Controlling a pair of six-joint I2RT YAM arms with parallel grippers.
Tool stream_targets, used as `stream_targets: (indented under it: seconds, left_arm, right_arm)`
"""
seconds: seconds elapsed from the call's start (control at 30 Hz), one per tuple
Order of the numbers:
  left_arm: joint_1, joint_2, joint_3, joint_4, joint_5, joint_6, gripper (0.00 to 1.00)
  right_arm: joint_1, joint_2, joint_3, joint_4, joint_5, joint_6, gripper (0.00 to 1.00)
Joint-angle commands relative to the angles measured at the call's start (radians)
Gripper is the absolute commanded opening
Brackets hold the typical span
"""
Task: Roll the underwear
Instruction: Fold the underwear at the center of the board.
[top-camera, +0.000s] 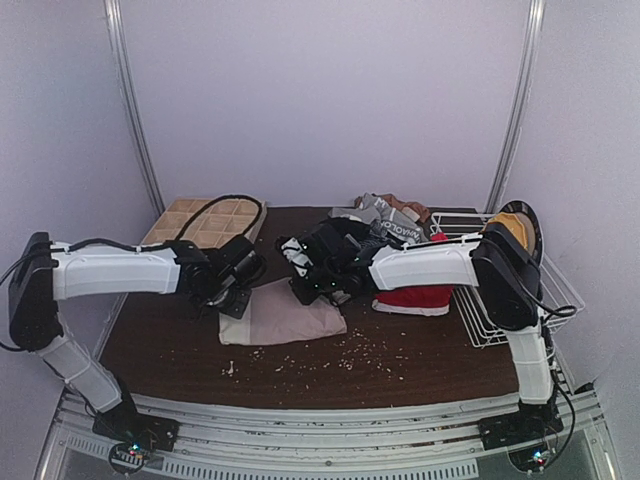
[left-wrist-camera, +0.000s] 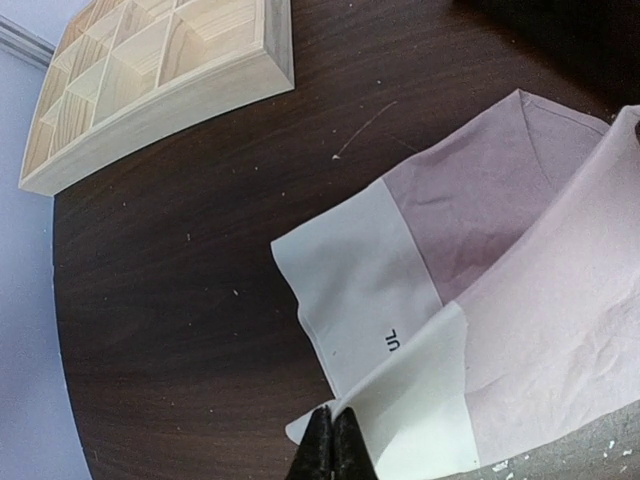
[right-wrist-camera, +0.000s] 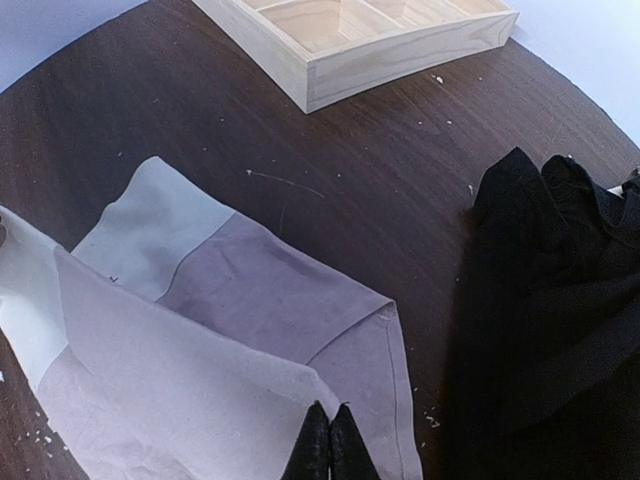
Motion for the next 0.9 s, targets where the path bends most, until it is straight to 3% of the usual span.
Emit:
stream_targets:
  seconds: [0.0,0.87]
  left_arm:
    - [0.033,0.037,0.047,0.058,0.025,0.024,0.0]
    - [0.151,0.211,0.154,0.099,0.077,0.025,0.0]
  right_arm:
    - [-0.03,0.056,0.077,-0.047,0.004,0.034,0.0]
    - [-0.077,0.231,0.286,-0.112,-0.069,0.113,0.0]
